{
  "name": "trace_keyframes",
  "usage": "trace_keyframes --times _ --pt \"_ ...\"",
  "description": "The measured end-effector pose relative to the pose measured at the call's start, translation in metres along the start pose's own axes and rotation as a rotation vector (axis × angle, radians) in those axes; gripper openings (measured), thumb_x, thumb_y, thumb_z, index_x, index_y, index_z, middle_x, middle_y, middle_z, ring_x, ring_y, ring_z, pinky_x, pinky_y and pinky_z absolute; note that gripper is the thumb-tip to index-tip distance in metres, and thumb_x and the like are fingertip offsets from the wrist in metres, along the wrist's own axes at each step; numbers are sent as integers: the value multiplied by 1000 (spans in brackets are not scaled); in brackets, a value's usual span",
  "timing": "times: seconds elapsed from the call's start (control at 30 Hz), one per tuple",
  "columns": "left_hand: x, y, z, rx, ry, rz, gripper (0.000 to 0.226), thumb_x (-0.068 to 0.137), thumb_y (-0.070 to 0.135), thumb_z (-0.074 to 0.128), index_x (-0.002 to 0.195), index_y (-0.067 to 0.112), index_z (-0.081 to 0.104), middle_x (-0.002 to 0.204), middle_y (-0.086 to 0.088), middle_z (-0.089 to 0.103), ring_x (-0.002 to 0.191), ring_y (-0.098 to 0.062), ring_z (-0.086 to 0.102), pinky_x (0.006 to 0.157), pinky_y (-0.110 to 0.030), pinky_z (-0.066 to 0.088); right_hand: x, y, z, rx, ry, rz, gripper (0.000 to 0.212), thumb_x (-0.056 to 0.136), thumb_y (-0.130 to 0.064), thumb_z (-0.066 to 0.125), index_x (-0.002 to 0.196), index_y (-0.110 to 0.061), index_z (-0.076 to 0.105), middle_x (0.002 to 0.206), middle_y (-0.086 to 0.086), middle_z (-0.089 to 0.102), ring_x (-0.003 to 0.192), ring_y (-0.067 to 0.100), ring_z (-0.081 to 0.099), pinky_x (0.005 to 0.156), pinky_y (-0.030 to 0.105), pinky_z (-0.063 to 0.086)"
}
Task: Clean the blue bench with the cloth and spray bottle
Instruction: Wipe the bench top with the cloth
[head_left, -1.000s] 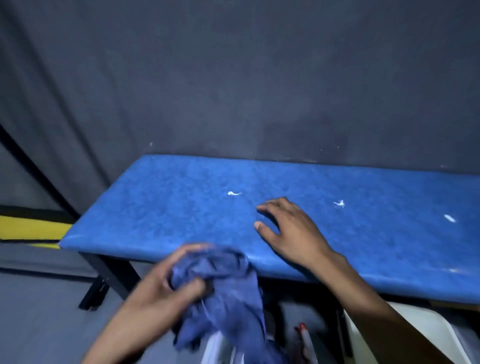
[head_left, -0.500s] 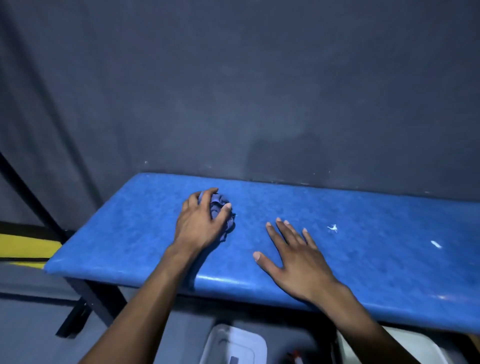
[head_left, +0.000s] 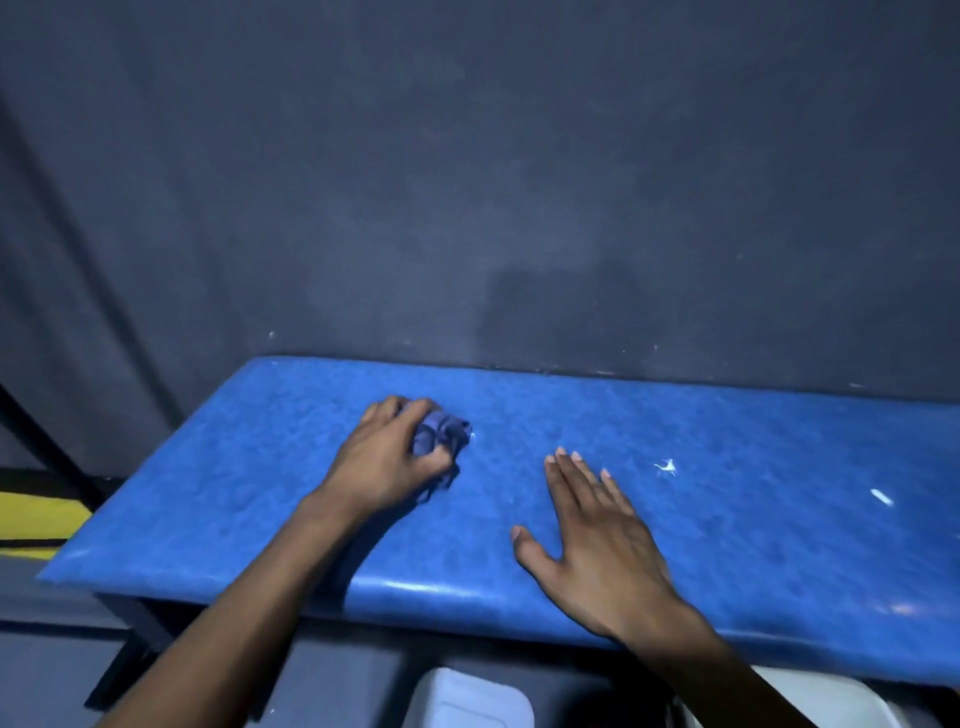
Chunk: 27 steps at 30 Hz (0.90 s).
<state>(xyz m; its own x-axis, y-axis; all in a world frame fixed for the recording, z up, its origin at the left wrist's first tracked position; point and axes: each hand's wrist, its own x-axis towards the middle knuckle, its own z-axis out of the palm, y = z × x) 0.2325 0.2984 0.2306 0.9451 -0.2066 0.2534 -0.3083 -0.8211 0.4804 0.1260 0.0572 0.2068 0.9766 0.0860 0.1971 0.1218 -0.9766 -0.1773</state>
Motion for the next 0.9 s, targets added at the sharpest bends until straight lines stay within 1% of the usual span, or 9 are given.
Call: trace_keyframes --times 0.13,0.23,0.33,0.43,0.53,0.6,0.7,0.8,0.9 --pt "38 43 24 -115 28 -103 42 78 49 64 115 30 62 123 -4 60 122 -28 52 103 -35 44 -1 1 -2 -18 -8 -3 95 86 -73 19 162 -16 17 171 0 11 158 11 5 130 37 4" --pt "10 52 34 -89 -89 97 47 66 58 61 109 38 58 113 11 58 115 -18 53 94 -29 44 -2 3 -2 -17 -2 -13 94 86 -72 17 162 -16 18 171 1 11 158 12 6 129 35 2" --pt "-7 21 17 -61 -120 152 55 60 60 65 111 43 56 111 19 56 112 -12 54 92 -27 45 -2 3 0 -17 -6 -27 93 87 -70 16 162 -15 18 171 1 11 158 13 6 129 34 0" --pt "25 1 6 -24 -25 16 51 67 56 63 112 31 64 116 -1 63 116 -25 58 95 -32 46 0 0 0 -11 4 -16 92 87 -68 20 162 -15 19 171 2 13 158 14 8 130 37 3" --pt "57 30 20 -22 2 -94 36 85 47 68 110 21 61 121 -12 60 123 -35 53 103 -38 43 0 -1 0 -10 4 -12 91 87 -67 22 161 -14 22 171 3 16 158 14 9 129 38 6" --pt "50 52 32 -30 -55 5 41 80 46 73 113 24 61 122 -9 60 121 -33 53 101 -35 43 -2 -1 -2 -6 1 -13 91 87 -67 22 161 -13 22 171 4 15 158 15 10 130 38 5" --pt "6 43 24 -36 -149 190 54 62 56 70 110 34 61 113 8 61 113 -19 58 96 -29 46 -3 2 -3 -10 -12 -30 91 88 -67 20 162 -14 19 171 4 12 158 15 8 129 36 2" --pt "-9 16 9 -43 -156 188 51 58 55 68 107 39 60 109 19 57 109 -9 56 93 -26 45 -2 1 -1 6 -7 -27 92 87 -67 20 162 -14 18 171 3 11 158 14 5 129 37 2" --pt "34 26 13 17 -94 74 57 67 57 63 119 33 61 122 -1 60 121 -27 54 103 -36 46 0 -1 -1 2 -8 -19 93 86 -67 20 162 -13 18 171 3 11 158 14 4 129 39 3"
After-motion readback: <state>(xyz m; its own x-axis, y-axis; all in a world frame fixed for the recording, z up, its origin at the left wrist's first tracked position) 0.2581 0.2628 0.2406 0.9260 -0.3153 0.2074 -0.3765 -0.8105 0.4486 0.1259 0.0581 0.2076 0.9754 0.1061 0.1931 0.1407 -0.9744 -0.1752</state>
